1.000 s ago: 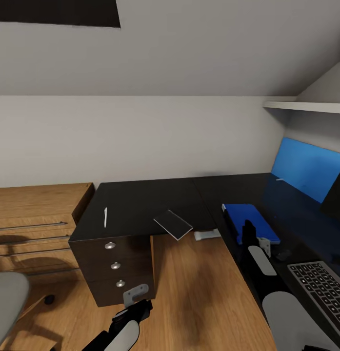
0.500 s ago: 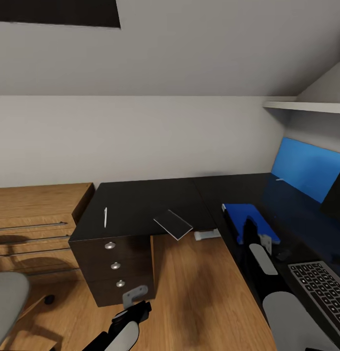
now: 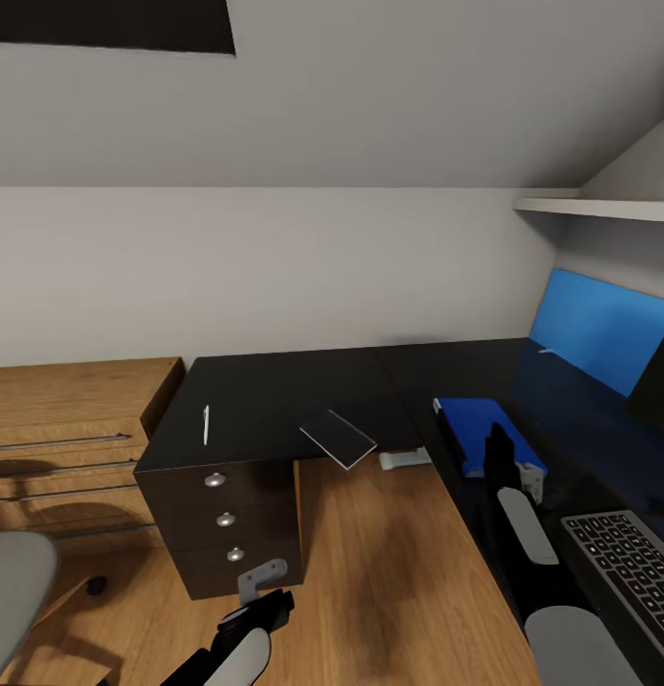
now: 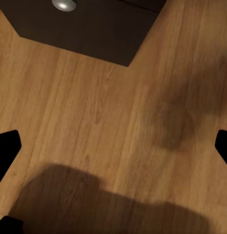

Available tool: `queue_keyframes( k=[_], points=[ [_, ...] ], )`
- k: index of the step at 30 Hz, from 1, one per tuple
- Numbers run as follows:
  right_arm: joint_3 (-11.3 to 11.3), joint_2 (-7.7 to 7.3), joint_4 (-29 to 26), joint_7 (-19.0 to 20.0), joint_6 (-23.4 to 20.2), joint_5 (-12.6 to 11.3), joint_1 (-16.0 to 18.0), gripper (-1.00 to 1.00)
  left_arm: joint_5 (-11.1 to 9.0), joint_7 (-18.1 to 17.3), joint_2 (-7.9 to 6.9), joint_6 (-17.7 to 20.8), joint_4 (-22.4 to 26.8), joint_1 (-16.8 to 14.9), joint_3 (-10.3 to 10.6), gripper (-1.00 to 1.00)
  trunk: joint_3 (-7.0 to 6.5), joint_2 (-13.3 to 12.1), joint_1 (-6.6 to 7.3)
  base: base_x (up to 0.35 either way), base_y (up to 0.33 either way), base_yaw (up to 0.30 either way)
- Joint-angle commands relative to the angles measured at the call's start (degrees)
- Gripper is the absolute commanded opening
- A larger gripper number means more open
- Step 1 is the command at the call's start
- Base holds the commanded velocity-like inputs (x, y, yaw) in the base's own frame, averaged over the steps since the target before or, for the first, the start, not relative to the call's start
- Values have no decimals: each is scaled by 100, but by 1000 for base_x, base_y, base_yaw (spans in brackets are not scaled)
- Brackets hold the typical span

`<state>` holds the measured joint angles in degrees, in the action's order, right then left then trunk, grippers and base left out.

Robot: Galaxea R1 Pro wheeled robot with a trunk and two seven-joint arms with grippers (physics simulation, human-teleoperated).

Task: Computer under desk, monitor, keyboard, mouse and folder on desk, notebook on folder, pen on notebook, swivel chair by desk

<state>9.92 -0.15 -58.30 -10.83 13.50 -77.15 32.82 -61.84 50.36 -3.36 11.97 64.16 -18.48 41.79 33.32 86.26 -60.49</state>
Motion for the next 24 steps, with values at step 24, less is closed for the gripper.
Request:
queue_keyframes(
  k=[24],
  points=[
    [-565, 199, -496, -32, -17, -86, -294, 100, -1, 44, -24, -168, 9, -7, 5, 100, 6, 3, 0, 0, 123, 0]
  ],
)
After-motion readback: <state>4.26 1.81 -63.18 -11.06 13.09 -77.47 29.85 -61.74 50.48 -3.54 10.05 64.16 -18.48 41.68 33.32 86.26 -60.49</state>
